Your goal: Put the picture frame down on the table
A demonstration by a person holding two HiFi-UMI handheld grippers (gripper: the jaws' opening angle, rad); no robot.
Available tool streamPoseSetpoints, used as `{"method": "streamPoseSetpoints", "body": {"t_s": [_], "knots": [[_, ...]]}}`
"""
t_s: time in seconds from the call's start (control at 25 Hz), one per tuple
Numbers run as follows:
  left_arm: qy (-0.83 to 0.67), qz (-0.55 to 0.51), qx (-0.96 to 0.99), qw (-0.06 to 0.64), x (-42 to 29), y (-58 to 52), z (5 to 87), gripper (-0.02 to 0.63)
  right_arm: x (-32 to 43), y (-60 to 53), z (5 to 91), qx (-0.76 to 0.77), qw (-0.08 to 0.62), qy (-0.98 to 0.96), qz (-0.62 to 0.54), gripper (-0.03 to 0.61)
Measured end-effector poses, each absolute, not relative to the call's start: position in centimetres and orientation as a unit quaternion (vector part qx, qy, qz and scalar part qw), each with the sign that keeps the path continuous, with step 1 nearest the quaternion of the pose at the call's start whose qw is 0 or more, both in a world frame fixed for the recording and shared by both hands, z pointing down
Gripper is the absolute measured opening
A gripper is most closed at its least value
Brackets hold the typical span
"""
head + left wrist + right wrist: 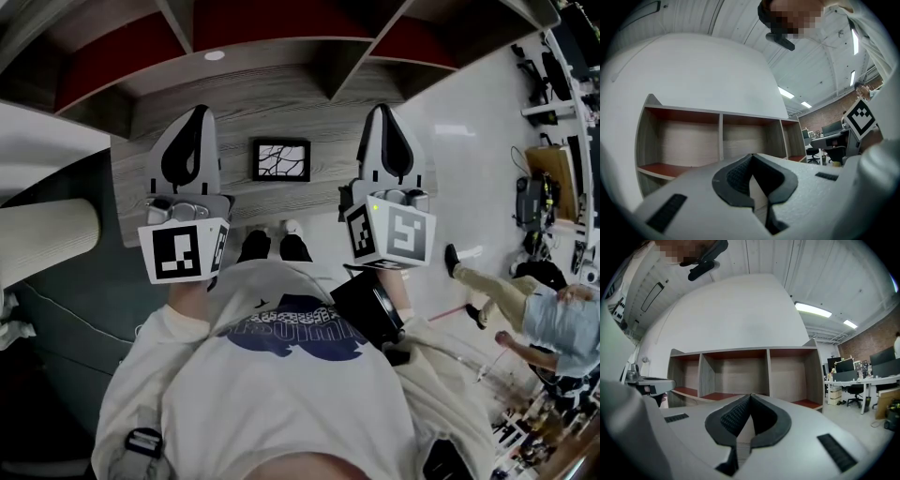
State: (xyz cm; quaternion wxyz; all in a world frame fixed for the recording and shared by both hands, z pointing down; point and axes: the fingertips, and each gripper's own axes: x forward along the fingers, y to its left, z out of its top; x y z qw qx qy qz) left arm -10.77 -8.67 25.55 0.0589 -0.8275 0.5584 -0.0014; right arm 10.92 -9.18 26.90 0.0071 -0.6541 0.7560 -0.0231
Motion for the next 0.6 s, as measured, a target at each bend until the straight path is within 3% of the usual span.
{"method": "streamPoseSetpoints", "body": {"t_s": [0.6], "knots": [[0.562, -0.007, -0.825, 0.054, -11.02, -9.12, 26.17, 0.008, 10.41, -9.51, 26.1, -0.649, -0.01, 0.761, -0.008, -0.002]]}}
